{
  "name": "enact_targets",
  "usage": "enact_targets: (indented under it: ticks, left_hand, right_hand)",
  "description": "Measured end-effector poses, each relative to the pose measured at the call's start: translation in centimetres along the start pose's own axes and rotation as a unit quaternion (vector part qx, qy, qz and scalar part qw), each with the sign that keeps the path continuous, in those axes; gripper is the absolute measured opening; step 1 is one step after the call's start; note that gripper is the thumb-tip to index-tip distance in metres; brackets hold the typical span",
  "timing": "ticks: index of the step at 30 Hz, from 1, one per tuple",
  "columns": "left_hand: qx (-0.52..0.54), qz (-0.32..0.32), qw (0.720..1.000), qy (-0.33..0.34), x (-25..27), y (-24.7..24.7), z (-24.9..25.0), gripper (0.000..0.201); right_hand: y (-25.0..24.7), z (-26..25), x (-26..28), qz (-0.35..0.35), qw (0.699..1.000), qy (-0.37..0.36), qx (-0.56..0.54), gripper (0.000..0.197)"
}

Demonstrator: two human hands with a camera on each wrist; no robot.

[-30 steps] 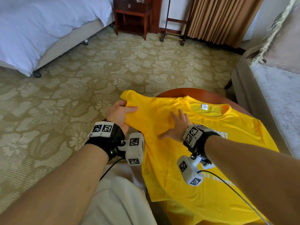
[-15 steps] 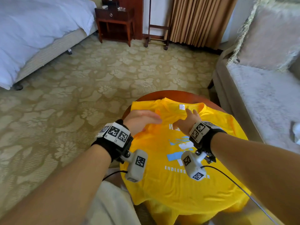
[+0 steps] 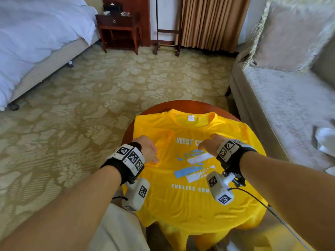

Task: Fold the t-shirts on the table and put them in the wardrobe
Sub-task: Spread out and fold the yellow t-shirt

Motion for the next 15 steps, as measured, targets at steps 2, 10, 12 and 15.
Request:
enact_targets:
  ticks: [2,10,12,15]
  left_hand:
    - [-0.017,-0.008,1.0,-0.008,0.5,0.0,0.4,0.037]
    - [0.337,0.0,0.941,0.039,1.4,0.2,6.5,0.018]
    - [0.489,-0.057,0.87,0.012,1.4,1.9,8.8,0.012]
    - [0.555,-0.105,0.825,0.021,1.3,3.8,12.9,0.013]
  right_hand:
    - [1.1,0.2,-0.5,-0.013,1.0,-0.021,0.014,0.072]
    - [-1.7,4.3,-0.4,0.063,0.985,0.018,-0.163,0.071]
    - [-3.8,7.1,-0.4,0.106,0.979,0.056,-0.166,0.074]
    - [-6.4,12.1,-0.6,0.16,0.958,0.139,-0.191,0.073]
Point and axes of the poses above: each hand's wrist, its own x-axis away from the middle knuckle, its own y-axis out of the palm, z = x × y, the point moved 6 cm from there along -x, towards the middle knuckle, and after that the axes turned 3 degrees about x, right-handed, at the moved point
